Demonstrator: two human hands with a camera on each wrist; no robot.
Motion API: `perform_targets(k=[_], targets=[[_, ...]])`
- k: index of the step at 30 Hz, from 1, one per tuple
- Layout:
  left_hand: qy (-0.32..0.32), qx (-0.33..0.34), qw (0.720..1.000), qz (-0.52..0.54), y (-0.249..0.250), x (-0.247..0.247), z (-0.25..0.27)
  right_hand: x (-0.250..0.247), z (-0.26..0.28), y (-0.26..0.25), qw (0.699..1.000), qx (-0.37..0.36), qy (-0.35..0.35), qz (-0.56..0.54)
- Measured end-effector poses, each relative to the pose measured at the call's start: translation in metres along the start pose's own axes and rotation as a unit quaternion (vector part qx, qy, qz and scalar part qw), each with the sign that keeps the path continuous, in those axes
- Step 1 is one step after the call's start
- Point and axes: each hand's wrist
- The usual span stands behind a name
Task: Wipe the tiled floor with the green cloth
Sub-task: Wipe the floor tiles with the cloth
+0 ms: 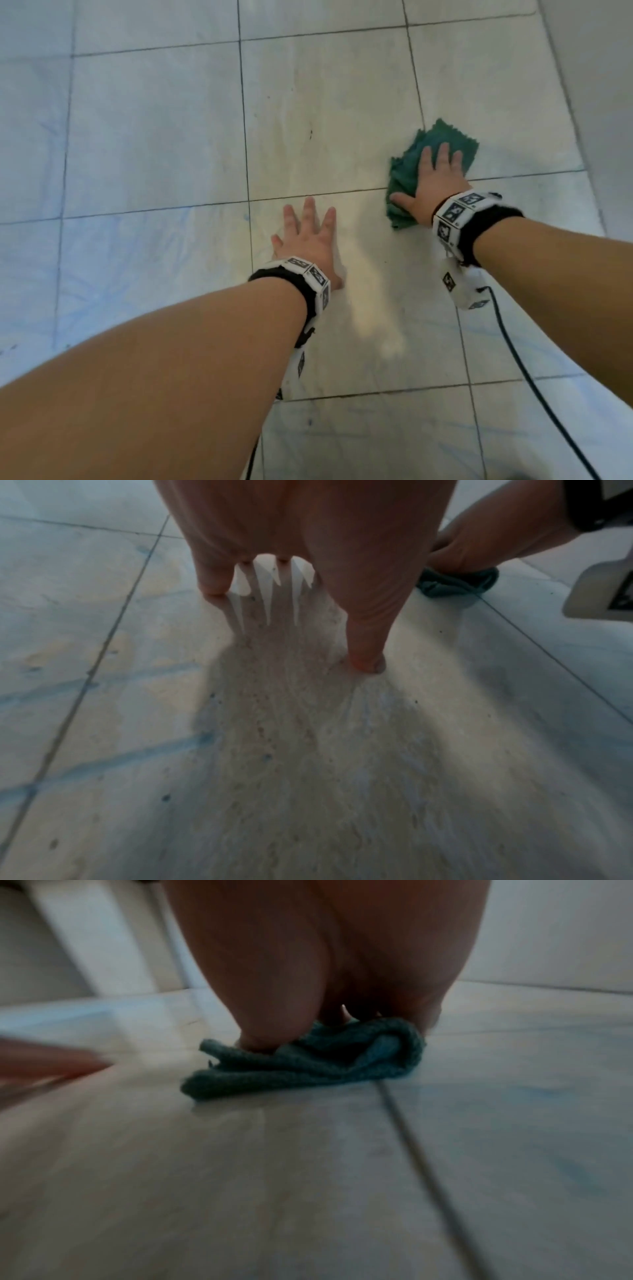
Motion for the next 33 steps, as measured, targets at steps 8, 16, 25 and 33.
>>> perform_targets(k=[8, 16, 25, 33], targets=[[0.002, -0.008, 1.0, -0.008, 0.0, 0.002, -0.002, 0.01, -0.014, -0.092, 0.981, -0.189, -0.04, 0.03], [-0.012, 0.002, 1.0, 0.009, 0.001, -0.001, -0.003, -0.018, -0.056, -0.135, 0.988, -0.152, -0.012, 0.029], [0.005, 0.041, 0.999, -0.001, -0.001, 0.005, 0.004, -0.015, -0.028, -0.069, 0.98, -0.174, -0.061, 0.075], [0.003, 0.038, 0.999, 0.003, -0.002, 0.002, 0.0, -0.008, -0.024, -0.132, 0.969, -0.225, -0.043, 0.095]])
Point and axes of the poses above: each hand's wrist, its own z-axis away from the middle knuckle, its own x-axis out of the palm, y = z × x, and after that the axes turned 13 degrees about -z, right-handed
